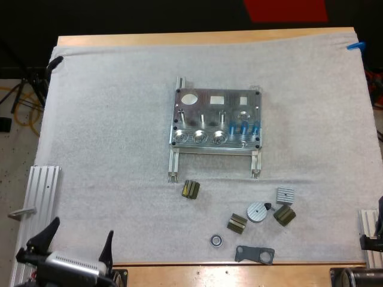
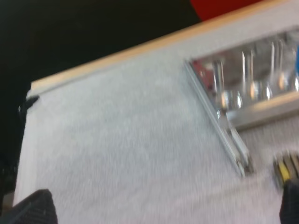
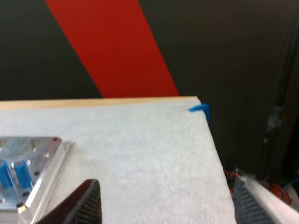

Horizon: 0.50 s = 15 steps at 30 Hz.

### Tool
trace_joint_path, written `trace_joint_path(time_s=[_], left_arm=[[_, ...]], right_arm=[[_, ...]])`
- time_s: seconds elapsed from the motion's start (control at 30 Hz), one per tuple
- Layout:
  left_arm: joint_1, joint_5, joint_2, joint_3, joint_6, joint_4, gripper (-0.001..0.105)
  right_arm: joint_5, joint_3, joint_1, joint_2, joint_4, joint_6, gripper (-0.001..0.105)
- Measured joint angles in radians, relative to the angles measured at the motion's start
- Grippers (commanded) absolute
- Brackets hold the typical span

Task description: Load cells from left to right

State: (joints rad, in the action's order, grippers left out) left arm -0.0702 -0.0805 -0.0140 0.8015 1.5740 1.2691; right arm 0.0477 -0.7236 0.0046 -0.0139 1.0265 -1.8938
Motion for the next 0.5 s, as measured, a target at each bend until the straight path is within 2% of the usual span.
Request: trace_joint_path(time_s=[0.23,0.33,0.5], left_arm=[[0.0,0.0,0.0,-0.158,0.017,-0.145,0.094],[0.0,-0.013,0.0,-0.225,0.073,-0.186,0.094],[0.0,-0.089,0.002,-0.298,0.103,-0.234,0.094]], right_arm=[[-0.001,0.07,0.0,0.0,0.002,0.0,0.059],[-0.001,0.104,0.0,0.0,0.004,0.0,0.059],[-0.001,0.152,0.0,0.0,0.005,0.0,0.059]])
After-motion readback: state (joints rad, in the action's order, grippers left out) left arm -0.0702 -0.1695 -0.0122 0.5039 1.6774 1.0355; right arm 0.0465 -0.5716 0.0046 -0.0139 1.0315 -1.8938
